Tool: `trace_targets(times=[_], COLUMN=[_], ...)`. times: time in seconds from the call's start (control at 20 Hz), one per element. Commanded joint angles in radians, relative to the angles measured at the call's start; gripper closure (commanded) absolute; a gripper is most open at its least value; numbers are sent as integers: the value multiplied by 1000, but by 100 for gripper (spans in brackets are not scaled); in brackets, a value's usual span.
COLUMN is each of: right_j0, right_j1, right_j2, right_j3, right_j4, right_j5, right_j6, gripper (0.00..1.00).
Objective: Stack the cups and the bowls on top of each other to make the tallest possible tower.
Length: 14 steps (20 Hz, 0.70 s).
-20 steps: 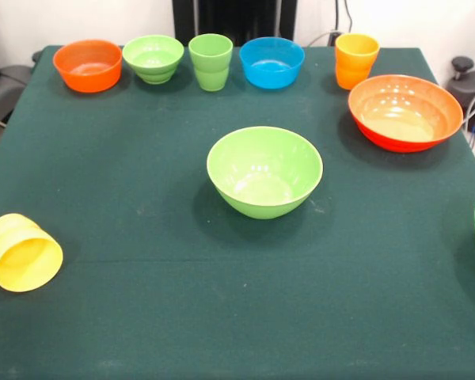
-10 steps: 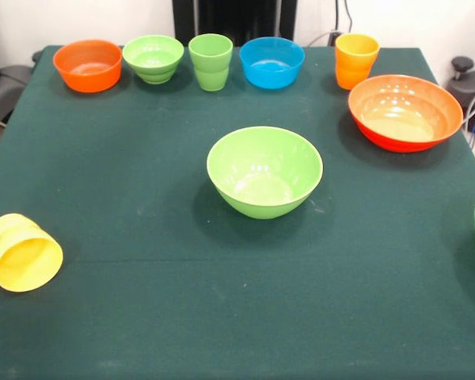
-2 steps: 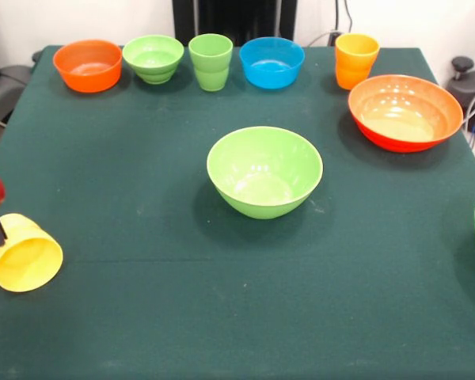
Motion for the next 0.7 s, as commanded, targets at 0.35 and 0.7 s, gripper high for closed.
trace_targets(times=[0.35,0.7], right_j0=[22,61], right_j1=[29,-16], right_j2=[-102,-13], right_j3=[-32,88], right_j4=[117,62], right_j5=[95,77], right_j6=[313,241], gripper=[0,0])
